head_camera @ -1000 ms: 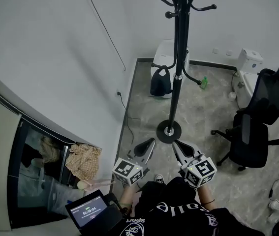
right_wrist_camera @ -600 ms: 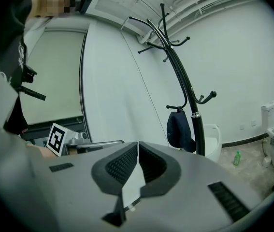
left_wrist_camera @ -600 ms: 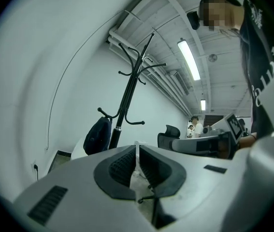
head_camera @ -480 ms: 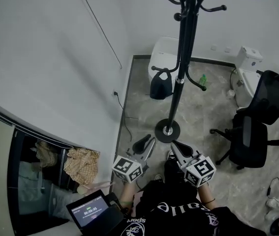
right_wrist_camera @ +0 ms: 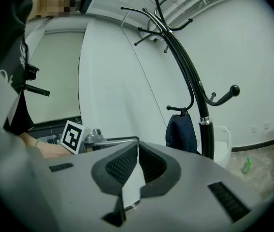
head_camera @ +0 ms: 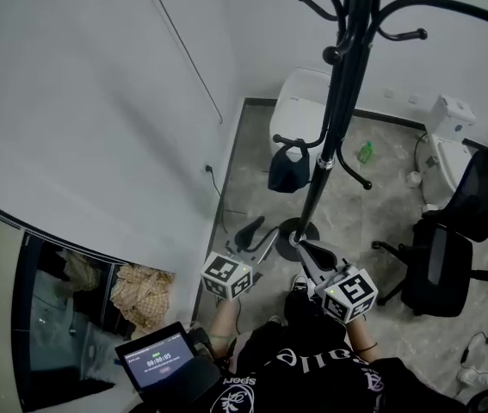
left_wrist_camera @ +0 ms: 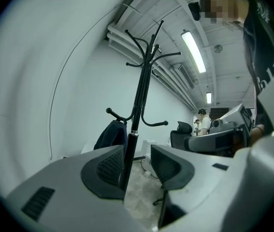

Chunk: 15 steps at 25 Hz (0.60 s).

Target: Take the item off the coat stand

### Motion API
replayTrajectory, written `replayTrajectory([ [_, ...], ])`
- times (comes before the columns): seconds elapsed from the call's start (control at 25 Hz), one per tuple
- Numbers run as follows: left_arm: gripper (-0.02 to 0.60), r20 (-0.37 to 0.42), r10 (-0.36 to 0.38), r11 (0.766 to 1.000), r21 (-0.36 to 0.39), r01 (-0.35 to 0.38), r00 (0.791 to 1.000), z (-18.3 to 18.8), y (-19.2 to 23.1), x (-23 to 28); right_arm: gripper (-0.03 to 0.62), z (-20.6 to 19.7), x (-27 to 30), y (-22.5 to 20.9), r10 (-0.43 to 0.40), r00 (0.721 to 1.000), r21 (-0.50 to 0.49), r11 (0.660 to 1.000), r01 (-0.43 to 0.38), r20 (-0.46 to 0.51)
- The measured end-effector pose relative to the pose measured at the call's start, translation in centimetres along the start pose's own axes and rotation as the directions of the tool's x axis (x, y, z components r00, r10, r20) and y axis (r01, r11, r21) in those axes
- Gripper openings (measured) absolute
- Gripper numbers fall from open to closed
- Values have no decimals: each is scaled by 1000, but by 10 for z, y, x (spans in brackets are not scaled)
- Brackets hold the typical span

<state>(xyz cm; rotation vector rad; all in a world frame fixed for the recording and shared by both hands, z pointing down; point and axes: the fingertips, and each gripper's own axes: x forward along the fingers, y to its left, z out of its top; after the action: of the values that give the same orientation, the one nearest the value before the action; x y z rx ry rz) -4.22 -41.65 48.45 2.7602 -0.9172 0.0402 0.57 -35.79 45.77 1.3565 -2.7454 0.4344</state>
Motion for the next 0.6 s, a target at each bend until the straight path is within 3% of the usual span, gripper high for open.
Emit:
replayTrajectory([
  [0.36,244,-53,55,998,37,-53,997,12,67,82,18,24,32,-48,65,998,-27,997,-65,-5],
  [0.6,275,-164,-3,994,109,22,986,-2,82,128,18,27,42,-71,84,996,-23,996,-84,-14],
])
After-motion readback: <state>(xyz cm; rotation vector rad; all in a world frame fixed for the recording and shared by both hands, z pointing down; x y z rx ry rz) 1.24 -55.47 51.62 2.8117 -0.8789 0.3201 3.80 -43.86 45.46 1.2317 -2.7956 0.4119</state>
